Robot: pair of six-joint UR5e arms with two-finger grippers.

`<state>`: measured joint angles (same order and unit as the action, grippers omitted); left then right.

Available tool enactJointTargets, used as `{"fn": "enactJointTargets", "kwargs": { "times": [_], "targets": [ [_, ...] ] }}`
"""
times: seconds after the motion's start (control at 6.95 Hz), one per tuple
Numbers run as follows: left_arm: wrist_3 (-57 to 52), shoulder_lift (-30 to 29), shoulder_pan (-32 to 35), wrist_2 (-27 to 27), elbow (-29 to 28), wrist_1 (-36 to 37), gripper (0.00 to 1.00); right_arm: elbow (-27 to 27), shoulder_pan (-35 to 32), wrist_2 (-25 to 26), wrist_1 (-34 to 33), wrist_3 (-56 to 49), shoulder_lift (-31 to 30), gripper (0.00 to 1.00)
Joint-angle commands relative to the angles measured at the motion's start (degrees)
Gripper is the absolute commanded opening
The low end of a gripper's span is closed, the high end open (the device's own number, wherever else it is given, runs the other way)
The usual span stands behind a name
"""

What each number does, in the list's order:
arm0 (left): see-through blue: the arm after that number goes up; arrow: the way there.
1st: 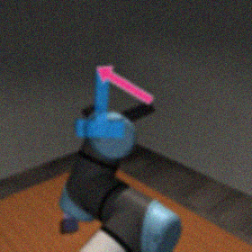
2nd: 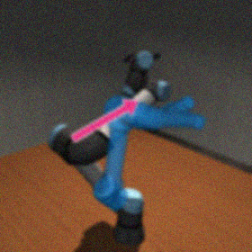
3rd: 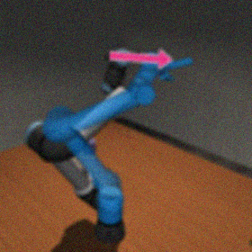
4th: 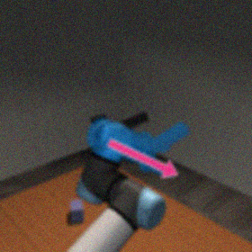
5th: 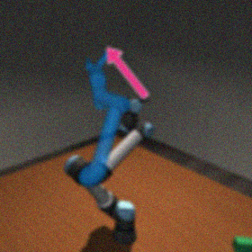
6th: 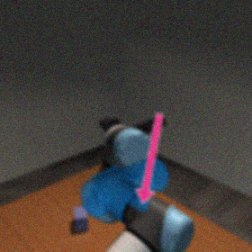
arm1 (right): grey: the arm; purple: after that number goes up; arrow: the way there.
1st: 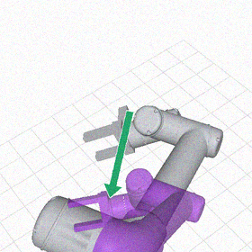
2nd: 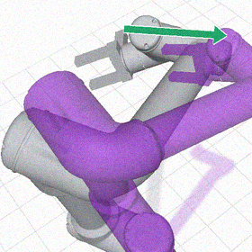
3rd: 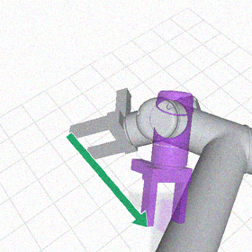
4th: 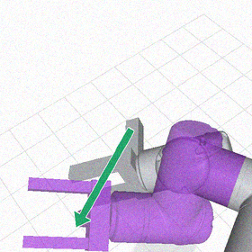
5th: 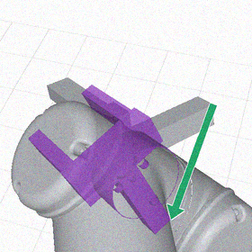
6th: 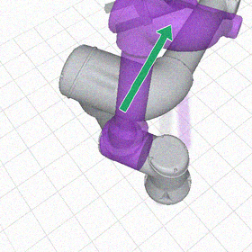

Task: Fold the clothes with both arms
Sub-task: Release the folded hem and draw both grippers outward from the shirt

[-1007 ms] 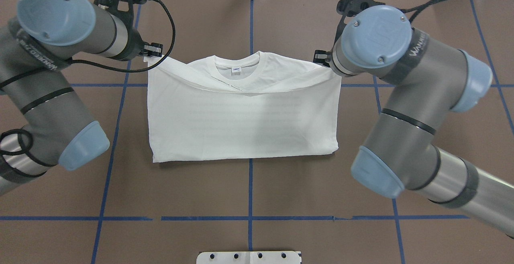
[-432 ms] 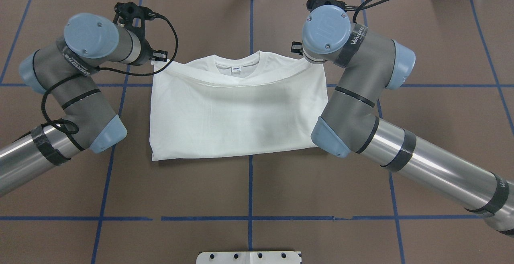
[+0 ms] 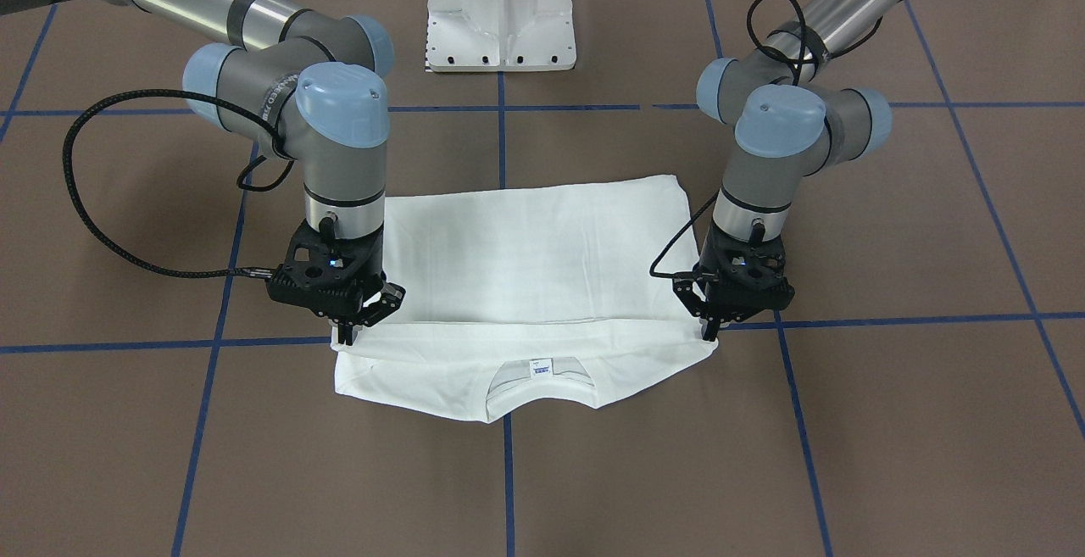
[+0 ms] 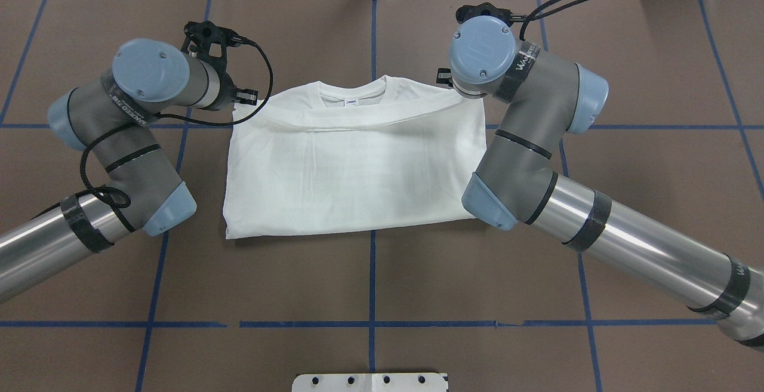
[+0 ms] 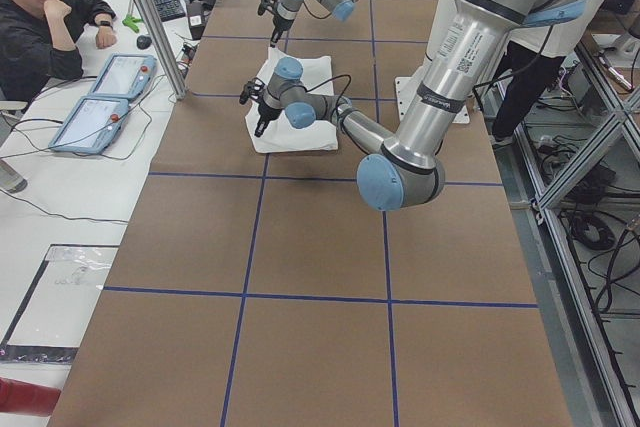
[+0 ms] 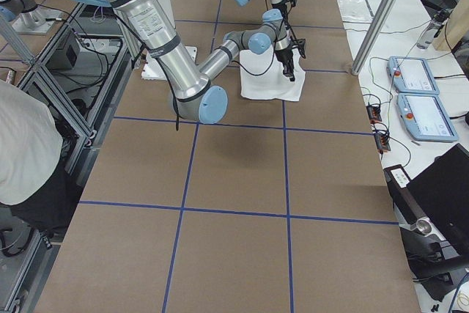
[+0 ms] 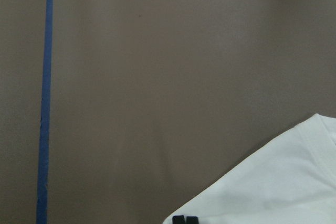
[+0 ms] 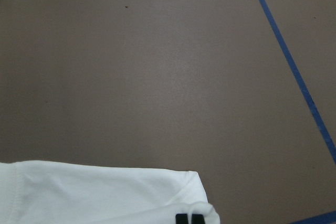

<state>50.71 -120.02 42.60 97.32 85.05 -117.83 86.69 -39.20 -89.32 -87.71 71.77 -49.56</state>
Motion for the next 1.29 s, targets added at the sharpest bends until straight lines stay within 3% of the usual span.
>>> {"fn": "enactJointTargets", "kwargs": {
  "times": [0.0, 0.14, 0.43, 0.58, 0.86, 1.15],
  "targets": [
    [0.0, 0.05, -0.14, 0.07, 0.11, -0.12, 0.0, -0.47, 0.0, -0.06, 0.08, -0.14, -0.19, 0.0],
    [-0.17, 0.14, -0.14, 0.24, 0.29, -0.29, 0.99, -0.47, 0.0, 0.03, 0.17, -0.14, -0.27, 0.99],
    [-10.05, 1.71, 0.73, 3.64, 4.4, -1.88, 1.0, 0.23, -1.66, -1.9, 0.26, -3.81, -0.27, 1.0],
    [-10.02, 4.85, 0.73, 6.28, 8.25, -2.05, 1.0, 0.41, -2.36, -2.52, 0.26, -5.84, -0.62, 1.0],
    [-4.44, 13.8, -0.57, 6.31, 15.29, -3.19, 1.0, 1.28, -2.37, -2.52, 0.35, -5.77, -1.5, 1.0],
    [-0.03, 22.61, -4.78, 5.69, 17.78, -13.61, 1.0, 2.34, -2.37, -2.43, 2.52, -5.51, -2.82, 1.0]
  ]
}}
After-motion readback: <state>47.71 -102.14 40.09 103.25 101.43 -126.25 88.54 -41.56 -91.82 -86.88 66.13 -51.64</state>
